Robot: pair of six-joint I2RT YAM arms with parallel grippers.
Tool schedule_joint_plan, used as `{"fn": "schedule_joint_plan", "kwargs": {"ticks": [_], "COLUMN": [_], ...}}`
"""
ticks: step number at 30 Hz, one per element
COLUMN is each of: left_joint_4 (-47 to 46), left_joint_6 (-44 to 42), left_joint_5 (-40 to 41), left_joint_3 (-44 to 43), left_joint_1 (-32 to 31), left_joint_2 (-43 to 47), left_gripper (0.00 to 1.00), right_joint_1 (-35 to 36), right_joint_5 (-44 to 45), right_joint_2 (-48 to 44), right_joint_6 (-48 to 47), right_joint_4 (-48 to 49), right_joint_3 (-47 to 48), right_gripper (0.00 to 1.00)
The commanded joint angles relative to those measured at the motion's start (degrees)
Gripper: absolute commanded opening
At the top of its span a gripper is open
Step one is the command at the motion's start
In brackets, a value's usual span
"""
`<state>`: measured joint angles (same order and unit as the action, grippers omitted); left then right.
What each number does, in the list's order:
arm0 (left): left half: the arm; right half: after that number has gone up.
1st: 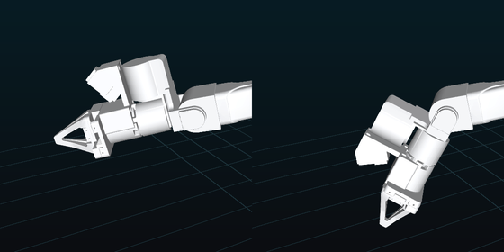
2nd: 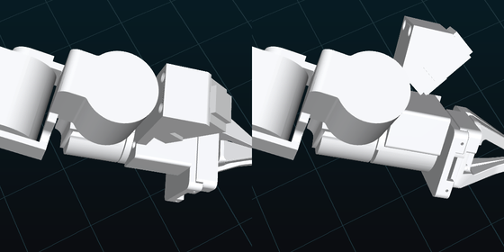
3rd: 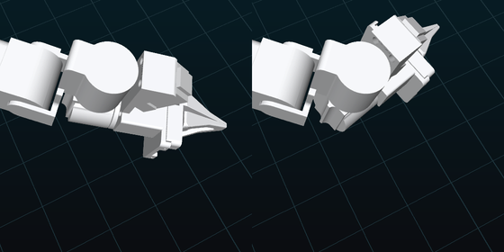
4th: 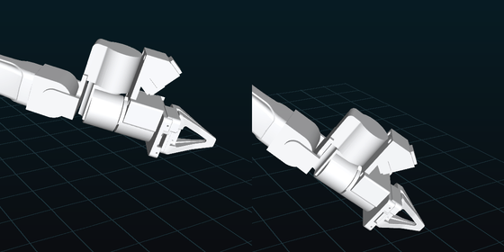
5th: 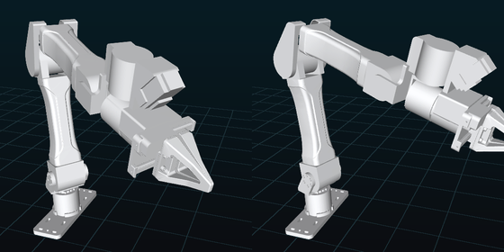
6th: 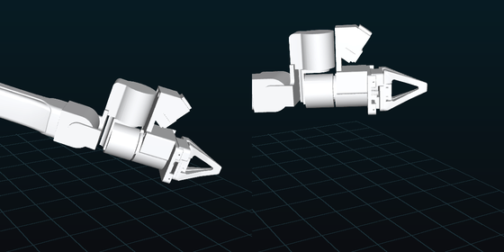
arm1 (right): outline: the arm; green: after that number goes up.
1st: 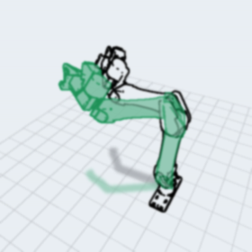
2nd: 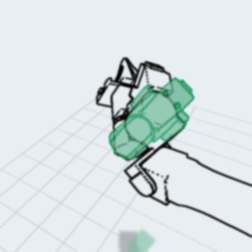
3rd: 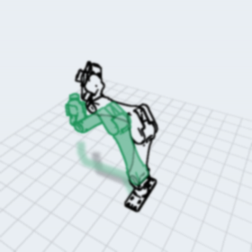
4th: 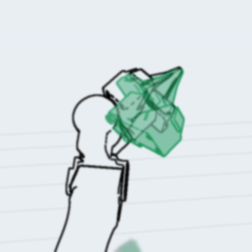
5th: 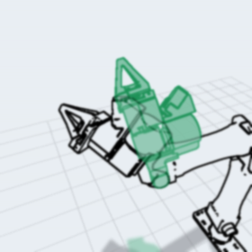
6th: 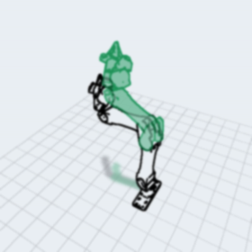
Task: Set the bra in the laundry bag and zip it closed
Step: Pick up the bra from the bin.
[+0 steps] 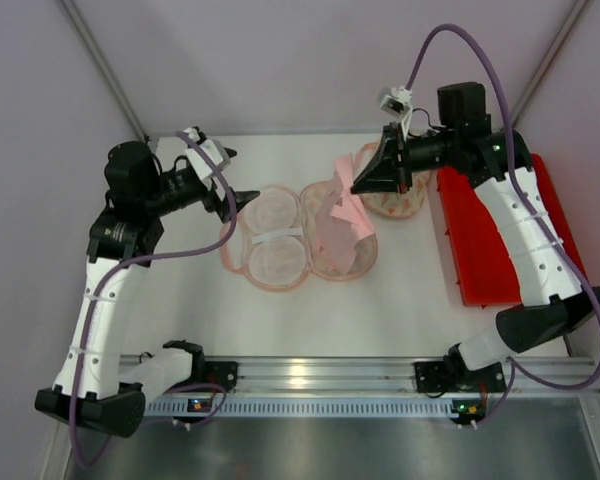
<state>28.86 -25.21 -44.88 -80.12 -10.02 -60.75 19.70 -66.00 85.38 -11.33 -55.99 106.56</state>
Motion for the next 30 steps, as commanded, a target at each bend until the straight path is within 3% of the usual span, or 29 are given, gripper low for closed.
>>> {"fn": "schedule_joint_plan", "kwargs": {"ticks": [1,8,13,19,25,30], "left_joint_4": [-1.80,-1.00,-1.09,-9.34,-12.68,-19.10], "left_joint_6": [-11.15,-29.34,-36.39,-42.01,-53.52,-59.51], "left_joint_5": [-0.65,6.29,7.62,12.09,16.31,20.45], "left_joint_3": [3.73,12.61,14.20,17.45,20.78,25.09], "left_joint_1": [-1.40,-10.87,-16.43,-24.24,-32.24,-38.58], "left_joint_2": [2.56,6.52,6.26,6.88,7.40,8.11], "left_gripper": [0.94,0.93,0.91,0.90,0.86,0.78], "right_joint_1": [3.32,6.22,6.66,7.10,7.36,7.72], "right_joint_5": [-7.47,-9.50,-11.08,-13.98,-16.71,-17.50], "right_joint_2": [1.54,6.10,8.04,8.75,8.66,8.40], "right_joint_6": [-1.49,-3.79,-1.24,6.13,16.69,21.79], "right_joint_4": [5.10,3.60,5.71,13.61,23.98,29.35], "right_joint_3": [0.22,-0.22,-0.74,-4.60,-9.26,-11.38], "right_gripper": [0.00,0.00,0.00,0.00,0.00,0.00]}}
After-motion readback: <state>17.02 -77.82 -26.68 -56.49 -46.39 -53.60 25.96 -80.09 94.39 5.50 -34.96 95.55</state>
